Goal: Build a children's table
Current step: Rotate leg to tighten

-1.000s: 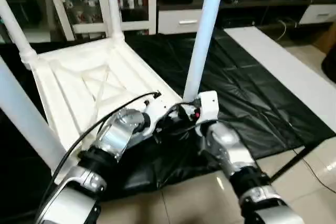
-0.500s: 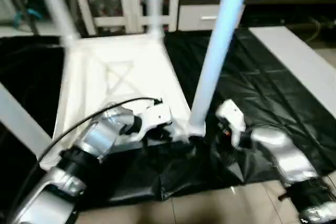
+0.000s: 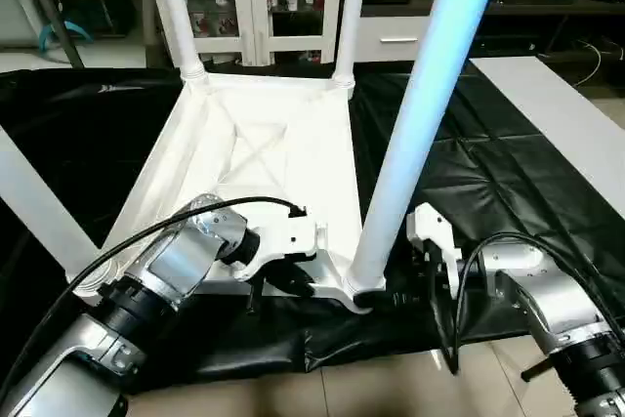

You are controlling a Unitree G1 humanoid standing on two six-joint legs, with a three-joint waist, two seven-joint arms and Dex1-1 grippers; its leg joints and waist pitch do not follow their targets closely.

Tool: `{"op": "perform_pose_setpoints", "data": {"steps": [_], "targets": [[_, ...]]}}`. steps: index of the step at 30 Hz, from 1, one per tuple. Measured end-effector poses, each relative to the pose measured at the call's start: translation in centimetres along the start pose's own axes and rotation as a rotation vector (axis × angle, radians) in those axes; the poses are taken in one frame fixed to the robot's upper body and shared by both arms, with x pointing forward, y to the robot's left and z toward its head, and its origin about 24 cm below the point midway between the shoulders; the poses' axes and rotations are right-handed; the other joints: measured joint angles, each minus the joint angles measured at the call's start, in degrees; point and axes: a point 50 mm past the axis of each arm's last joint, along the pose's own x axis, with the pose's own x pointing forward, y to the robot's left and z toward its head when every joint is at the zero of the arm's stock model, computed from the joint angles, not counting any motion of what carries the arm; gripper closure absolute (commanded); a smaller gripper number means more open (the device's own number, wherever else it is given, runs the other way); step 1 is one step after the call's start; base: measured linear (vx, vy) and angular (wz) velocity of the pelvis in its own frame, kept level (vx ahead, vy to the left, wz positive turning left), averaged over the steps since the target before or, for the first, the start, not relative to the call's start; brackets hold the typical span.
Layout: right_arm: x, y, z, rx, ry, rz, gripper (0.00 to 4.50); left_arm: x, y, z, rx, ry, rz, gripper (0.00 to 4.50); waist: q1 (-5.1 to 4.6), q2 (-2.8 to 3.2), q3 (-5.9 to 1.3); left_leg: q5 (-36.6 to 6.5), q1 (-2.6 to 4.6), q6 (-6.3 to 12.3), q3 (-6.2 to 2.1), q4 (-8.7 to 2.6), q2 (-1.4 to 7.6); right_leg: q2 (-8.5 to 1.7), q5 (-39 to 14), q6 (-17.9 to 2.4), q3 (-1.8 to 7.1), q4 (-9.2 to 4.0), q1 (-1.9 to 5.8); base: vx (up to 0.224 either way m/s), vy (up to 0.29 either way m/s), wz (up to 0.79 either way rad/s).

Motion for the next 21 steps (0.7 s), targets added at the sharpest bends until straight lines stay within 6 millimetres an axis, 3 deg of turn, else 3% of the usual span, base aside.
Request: {"op": "perform_pose_setpoints", "data": {"steps": [21], "targets": [[0.03, -0.33, 0.22, 0.002, 0.015, -0.002, 2.0, 0.0, -0.36, -0.1, -0.017, 0.007, -0.016, 4.5, 0.05, 0.0, -0.15, 0.0, -0.03, 0.08, 0.0, 0.17, 0.01, 0.0, 0.0, 0.0, -0.02, 0.1, 0.0, 0.0, 0.0, 0.0]]}}
